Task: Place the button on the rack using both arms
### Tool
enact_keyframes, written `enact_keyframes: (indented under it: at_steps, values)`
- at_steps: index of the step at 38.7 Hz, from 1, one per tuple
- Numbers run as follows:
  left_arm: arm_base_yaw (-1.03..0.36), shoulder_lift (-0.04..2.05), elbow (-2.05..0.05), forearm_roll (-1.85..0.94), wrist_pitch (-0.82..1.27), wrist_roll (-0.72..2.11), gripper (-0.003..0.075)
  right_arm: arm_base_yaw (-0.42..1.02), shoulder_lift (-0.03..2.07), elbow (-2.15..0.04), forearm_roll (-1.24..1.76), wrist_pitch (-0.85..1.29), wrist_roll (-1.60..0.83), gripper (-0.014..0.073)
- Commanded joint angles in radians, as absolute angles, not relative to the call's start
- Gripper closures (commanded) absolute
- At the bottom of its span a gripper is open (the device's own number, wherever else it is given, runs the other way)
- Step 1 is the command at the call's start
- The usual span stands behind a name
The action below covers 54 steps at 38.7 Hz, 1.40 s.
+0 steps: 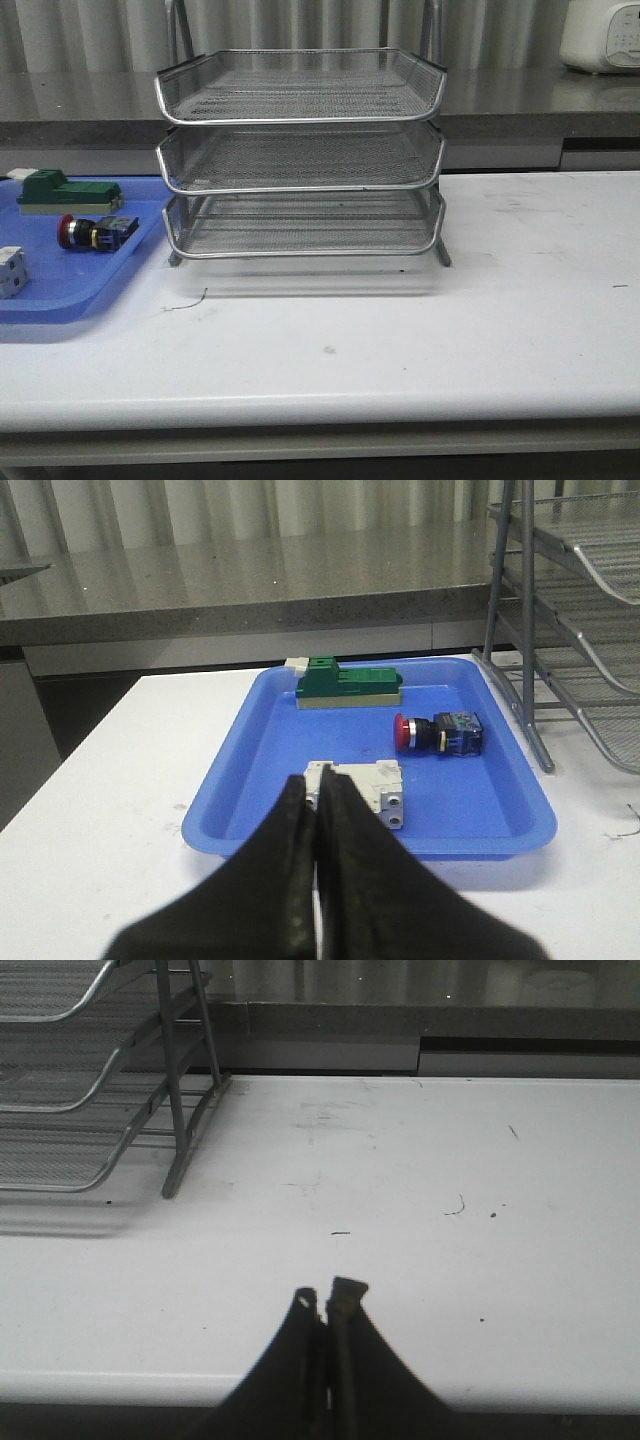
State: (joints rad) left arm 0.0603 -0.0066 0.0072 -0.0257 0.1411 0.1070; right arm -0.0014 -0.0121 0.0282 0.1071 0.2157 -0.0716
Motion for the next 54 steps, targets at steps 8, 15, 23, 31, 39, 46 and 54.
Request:
enact_keyframes:
  at_steps: [8, 15, 23, 31, 39, 46, 54]
  values:
    - [0.063, -0.028, 0.015, -0.041, -0.229, 0.098, 0.0739, -0.004, -0.026, 0.004, 0.104, 0.016, -0.075, 0.0656]
    - [0.063, -0.024, -0.020, -0.043, -0.454, 0.054, 0.0739, -0.004, -0.026, -0.100, 0.104, -0.022, -0.075, 0.0656]
    - [0.063, 0.031, -0.207, -0.043, -0.218, 0.054, 0.0739, -0.004, 0.034, -0.269, 0.104, 0.102, -0.075, 0.0656]
    - [0.063, 0.260, -0.425, -0.030, 0.078, 0.056, 0.0739, -0.004, 0.283, -0.458, 0.104, 0.283, -0.075, 0.0656]
    - [0.063, 0.470, -0.516, 0.031, 0.163, 0.057, 0.0739, -0.004, 0.471, -0.530, 0.112, 0.285, -0.075, 0.0656]
    - [0.063, 0.501, -0.516, 0.031, 0.157, 0.057, 0.0738, -0.004, 0.495, -0.533, 0.112, 0.279, -0.075, 0.0656]
    - [0.063, 0.501, -0.516, 0.031, 0.162, 0.057, 0.0550, -0.004, 0.495, -0.533, 0.112, 0.271, -0.075, 0.0550]
